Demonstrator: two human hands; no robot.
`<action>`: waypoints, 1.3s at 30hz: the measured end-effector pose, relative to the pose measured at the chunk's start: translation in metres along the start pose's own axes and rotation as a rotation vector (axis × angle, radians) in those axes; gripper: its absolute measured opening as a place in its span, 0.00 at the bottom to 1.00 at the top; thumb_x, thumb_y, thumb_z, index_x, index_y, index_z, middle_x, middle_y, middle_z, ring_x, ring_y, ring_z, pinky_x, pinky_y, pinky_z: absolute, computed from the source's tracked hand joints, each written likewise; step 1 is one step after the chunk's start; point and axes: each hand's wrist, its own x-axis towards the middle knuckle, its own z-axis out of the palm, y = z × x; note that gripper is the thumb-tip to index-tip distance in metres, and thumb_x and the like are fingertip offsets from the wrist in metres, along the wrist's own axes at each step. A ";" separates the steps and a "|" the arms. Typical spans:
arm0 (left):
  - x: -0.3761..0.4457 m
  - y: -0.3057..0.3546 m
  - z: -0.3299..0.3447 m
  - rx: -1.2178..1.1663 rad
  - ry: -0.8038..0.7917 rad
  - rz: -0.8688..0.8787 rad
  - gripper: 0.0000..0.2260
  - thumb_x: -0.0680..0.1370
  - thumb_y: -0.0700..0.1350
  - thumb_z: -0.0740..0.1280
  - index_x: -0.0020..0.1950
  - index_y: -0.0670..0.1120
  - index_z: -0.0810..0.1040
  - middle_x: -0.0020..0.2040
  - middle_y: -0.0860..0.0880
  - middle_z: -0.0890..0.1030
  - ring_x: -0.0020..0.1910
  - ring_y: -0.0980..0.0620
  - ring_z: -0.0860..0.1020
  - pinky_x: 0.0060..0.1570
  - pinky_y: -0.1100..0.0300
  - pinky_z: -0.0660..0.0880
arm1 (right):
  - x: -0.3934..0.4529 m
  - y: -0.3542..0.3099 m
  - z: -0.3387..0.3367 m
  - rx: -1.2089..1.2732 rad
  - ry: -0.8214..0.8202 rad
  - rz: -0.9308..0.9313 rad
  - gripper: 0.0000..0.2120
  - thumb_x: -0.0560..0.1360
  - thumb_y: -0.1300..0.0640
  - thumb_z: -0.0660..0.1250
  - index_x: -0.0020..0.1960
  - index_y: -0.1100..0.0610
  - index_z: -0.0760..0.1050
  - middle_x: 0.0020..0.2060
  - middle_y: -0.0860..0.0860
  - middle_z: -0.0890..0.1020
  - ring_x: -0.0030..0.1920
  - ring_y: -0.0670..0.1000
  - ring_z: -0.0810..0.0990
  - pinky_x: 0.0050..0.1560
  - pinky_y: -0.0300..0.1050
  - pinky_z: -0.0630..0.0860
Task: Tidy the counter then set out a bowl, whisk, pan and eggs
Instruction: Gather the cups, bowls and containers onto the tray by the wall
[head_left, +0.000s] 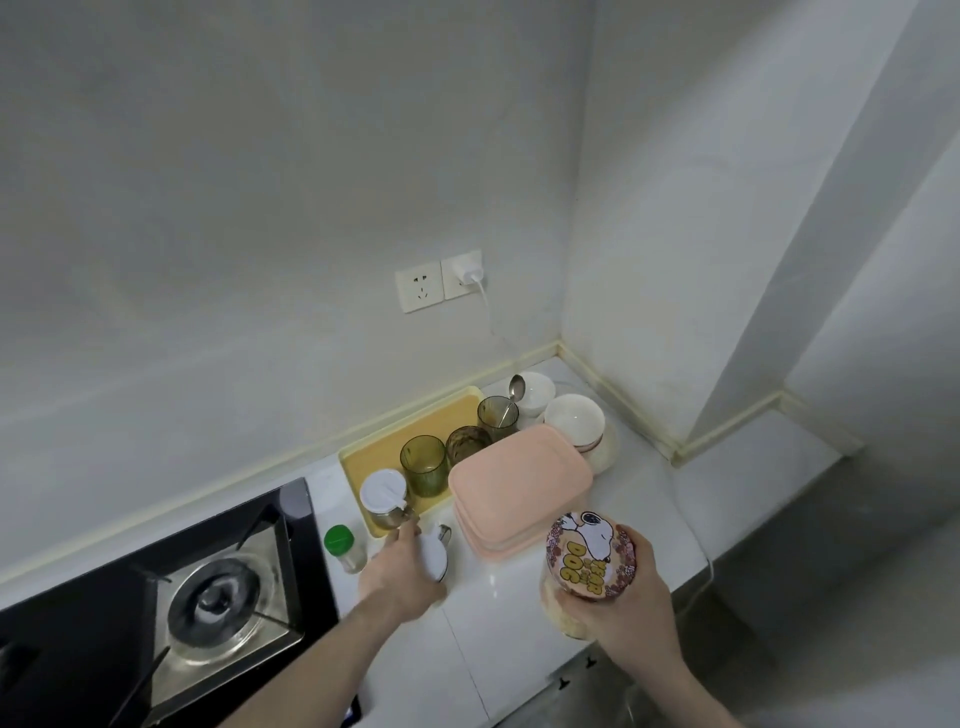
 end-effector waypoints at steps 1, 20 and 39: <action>0.004 0.000 0.000 0.012 -0.004 -0.002 0.44 0.64 0.54 0.75 0.76 0.53 0.59 0.67 0.52 0.73 0.58 0.45 0.80 0.47 0.54 0.78 | 0.004 0.002 0.001 -0.001 0.010 0.013 0.42 0.53 0.43 0.86 0.61 0.38 0.67 0.49 0.29 0.81 0.48 0.33 0.81 0.53 0.40 0.80; 0.038 0.002 0.010 0.079 0.036 0.096 0.31 0.70 0.54 0.75 0.66 0.50 0.63 0.66 0.50 0.69 0.62 0.44 0.77 0.48 0.53 0.76 | 0.066 0.023 -0.001 0.021 0.289 0.201 0.43 0.59 0.51 0.85 0.65 0.47 0.65 0.50 0.46 0.79 0.49 0.50 0.77 0.52 0.46 0.75; 0.006 -0.033 0.025 0.336 -0.076 0.325 0.44 0.76 0.53 0.67 0.83 0.48 0.41 0.82 0.53 0.38 0.82 0.51 0.41 0.72 0.55 0.69 | 0.123 0.043 0.019 0.109 0.353 0.251 0.48 0.59 0.54 0.86 0.70 0.54 0.61 0.54 0.51 0.78 0.52 0.54 0.79 0.53 0.46 0.75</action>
